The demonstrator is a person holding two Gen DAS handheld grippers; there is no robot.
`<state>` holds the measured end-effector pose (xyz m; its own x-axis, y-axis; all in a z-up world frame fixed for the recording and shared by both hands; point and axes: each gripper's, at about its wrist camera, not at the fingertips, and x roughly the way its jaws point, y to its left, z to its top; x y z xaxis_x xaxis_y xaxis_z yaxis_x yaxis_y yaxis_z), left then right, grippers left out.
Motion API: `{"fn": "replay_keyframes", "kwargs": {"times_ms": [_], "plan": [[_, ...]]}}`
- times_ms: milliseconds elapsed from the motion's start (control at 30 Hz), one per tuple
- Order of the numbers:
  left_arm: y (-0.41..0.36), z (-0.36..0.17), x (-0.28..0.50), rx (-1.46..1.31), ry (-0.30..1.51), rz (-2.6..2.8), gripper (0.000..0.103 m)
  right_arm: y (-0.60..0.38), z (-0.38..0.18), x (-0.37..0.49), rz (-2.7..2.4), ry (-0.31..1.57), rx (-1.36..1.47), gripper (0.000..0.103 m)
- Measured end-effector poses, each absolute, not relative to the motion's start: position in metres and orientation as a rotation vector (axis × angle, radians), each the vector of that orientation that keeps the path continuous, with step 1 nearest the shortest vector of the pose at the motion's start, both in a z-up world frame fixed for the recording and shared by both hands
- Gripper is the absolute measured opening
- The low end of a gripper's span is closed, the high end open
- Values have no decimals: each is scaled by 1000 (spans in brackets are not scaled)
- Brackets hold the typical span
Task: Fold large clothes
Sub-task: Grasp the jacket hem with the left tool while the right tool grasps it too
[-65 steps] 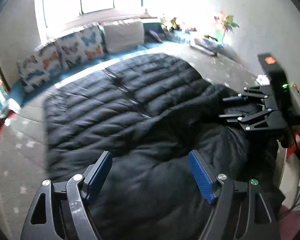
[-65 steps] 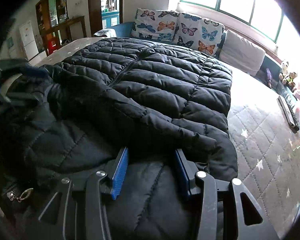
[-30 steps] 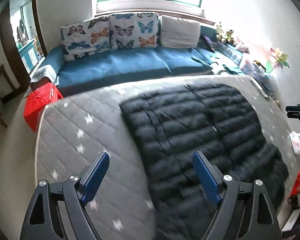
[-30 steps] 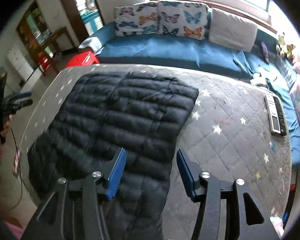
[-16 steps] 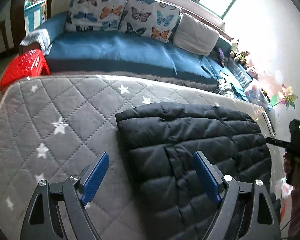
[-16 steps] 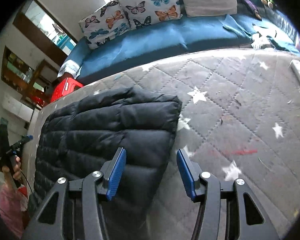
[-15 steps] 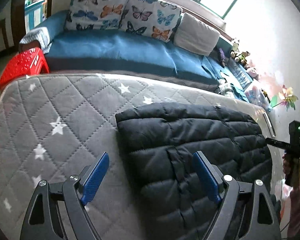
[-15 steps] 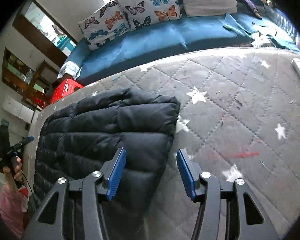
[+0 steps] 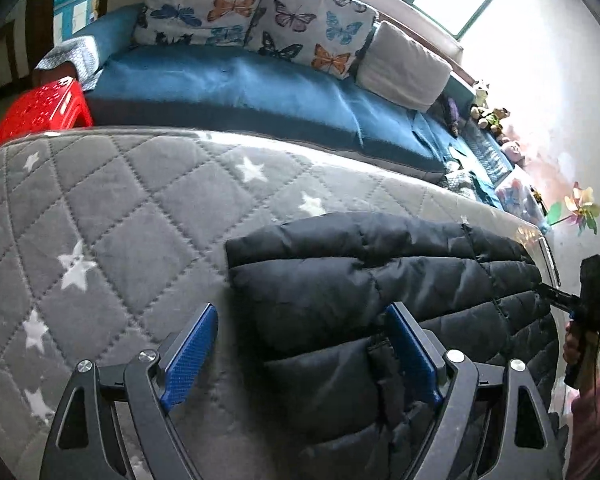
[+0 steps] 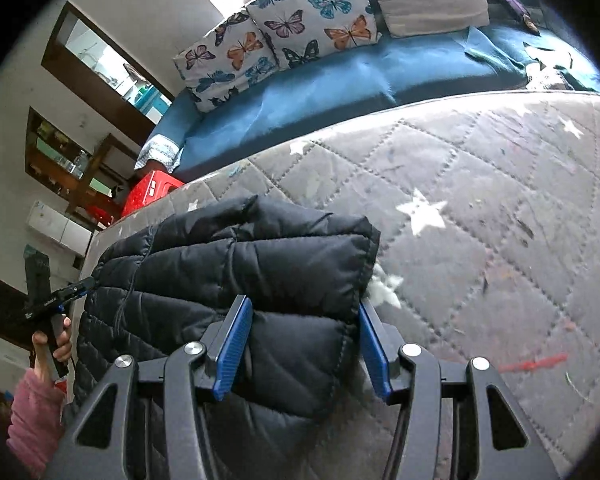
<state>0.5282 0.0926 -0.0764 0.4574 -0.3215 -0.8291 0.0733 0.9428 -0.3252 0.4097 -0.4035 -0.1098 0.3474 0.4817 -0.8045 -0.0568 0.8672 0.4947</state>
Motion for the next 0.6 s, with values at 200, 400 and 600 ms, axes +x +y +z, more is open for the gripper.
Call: {"fn": "replay_keyframes", "kwargs": {"times_ms": [200,400,600], "plan": [[58,-75,528,-166,1054,-256,45,-397,-106,406,349,1153,383,31],[46,-40,511,-151,995,-215,16,-389,-60,390,365,1066,363,20],[39,38,455,-169,856,-252,14,-375,11,349,418,962,307,18]]}}
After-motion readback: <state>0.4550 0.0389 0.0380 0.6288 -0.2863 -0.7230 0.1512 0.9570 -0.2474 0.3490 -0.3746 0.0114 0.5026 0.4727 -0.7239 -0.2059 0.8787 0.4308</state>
